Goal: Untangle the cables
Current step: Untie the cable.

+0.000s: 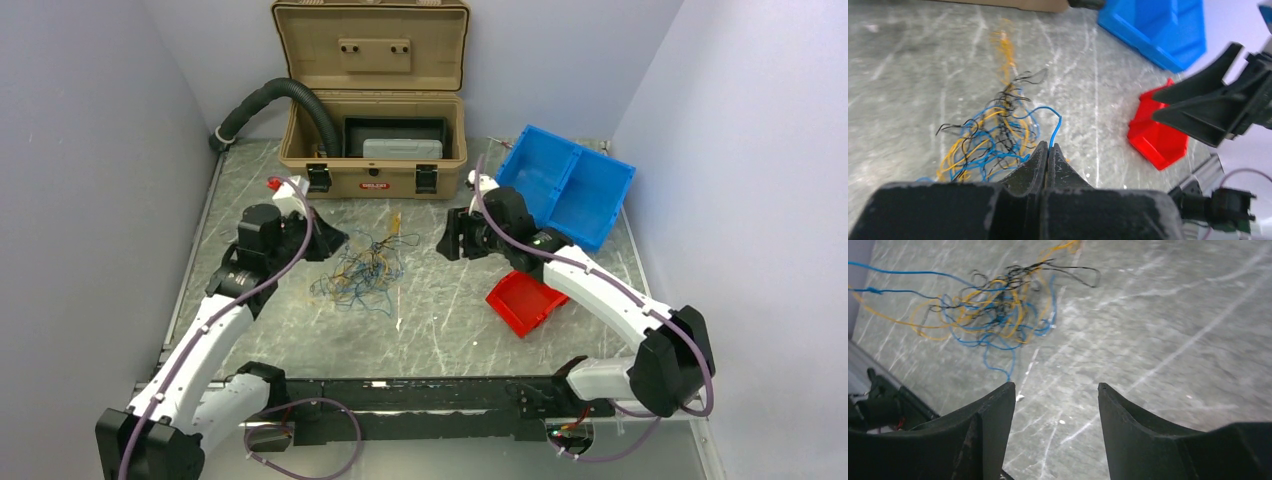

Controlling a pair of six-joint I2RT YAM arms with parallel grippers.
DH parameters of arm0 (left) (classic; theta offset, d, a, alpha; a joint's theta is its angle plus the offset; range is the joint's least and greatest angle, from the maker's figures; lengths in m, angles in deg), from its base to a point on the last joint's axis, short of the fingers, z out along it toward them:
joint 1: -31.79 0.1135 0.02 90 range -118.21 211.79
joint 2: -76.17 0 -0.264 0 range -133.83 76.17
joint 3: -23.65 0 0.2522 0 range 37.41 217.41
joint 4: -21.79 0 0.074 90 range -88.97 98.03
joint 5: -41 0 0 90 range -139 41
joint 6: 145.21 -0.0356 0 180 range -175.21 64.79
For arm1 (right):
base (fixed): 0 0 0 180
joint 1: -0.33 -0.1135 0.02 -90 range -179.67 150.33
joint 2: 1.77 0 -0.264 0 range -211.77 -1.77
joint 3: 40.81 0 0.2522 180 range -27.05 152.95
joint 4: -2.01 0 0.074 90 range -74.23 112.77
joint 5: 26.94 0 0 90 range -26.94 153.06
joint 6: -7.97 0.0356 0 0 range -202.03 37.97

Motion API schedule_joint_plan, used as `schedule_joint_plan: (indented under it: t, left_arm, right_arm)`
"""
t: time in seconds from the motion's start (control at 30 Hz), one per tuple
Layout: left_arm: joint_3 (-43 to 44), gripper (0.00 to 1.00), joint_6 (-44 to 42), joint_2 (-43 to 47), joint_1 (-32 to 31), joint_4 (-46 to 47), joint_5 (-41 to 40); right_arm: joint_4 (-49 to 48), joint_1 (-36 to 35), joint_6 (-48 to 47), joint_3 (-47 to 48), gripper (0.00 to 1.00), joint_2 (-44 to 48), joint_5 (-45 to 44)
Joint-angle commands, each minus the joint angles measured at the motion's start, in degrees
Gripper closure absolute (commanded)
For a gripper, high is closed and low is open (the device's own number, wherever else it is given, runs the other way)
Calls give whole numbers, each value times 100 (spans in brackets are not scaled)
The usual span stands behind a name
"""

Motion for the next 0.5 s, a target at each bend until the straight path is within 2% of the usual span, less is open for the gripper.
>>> schedule_joint_plan:
  t: [0.0,0.1,0.17,0.23,0.4,0.47]
  left_arm:
    - [433,100,-279,-139,-471,499,440]
    - [620,100,-302,-154,-675,398,231]
    - [692,100,-287,-98,-697,392,174]
    - [766,100,-264,-50,-703,303,35]
    - [877,100,-178,-86,-701,-66,-297]
    - [798,100,-120,-88,-703,-50,-277]
  right_arm:
    - [-754,-497,-325,68,36,-177,403]
    - [-1038,-827,-333,32,35,-387,213]
    - [-1373,-994,-147,-123,29,-512,65]
    - [-1794,-1089,273,-329,28,-673,-77]
    - [-2171,-1324,983,-600,35,-1203,-1033]
    - [-2392,-1393,1067,-669,35,-1385,-1156]
